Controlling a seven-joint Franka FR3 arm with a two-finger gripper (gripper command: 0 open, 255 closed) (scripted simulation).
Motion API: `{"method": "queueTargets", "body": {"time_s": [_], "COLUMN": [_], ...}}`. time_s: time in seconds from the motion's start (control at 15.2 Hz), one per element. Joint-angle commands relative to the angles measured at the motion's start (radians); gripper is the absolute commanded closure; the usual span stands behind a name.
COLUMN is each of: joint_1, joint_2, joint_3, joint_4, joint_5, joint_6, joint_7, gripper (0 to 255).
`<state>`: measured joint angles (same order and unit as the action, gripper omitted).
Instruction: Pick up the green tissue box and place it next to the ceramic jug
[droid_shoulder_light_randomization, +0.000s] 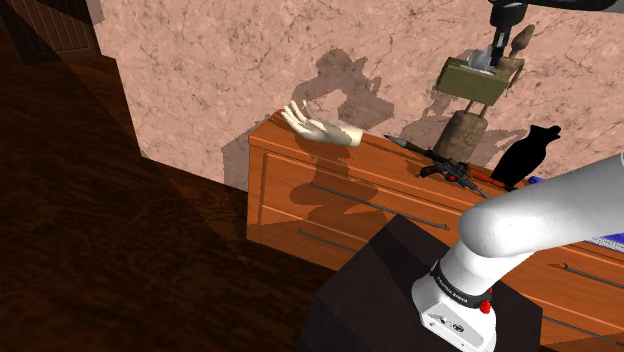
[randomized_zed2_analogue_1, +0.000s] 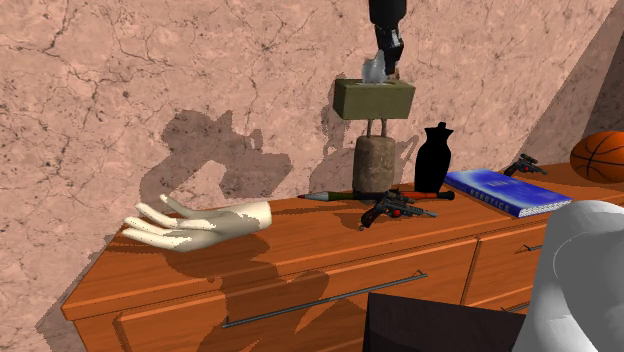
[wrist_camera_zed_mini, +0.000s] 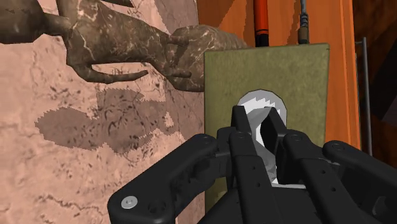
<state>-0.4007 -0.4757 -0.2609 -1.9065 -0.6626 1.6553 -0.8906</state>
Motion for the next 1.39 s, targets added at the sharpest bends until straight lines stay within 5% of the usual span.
{"method": "queueTargets", "body": {"time_s": [0.0,0.66,1.32], "joint_1": [-0.013,-0.074,-0.097], "joint_2": [-0.039,-0.163,-0.197], "joint_3": [-0.026,-0.195,-0.405], "joint_4": [-0.025,-0.083,-0.029], "joint_5": [-0.014,-0.084,-0.132], "joint_6": [0.01,0.087,0.168], "joint_7": [-0.037,-0.234,-0.451], "gripper": [255,255,255]}}
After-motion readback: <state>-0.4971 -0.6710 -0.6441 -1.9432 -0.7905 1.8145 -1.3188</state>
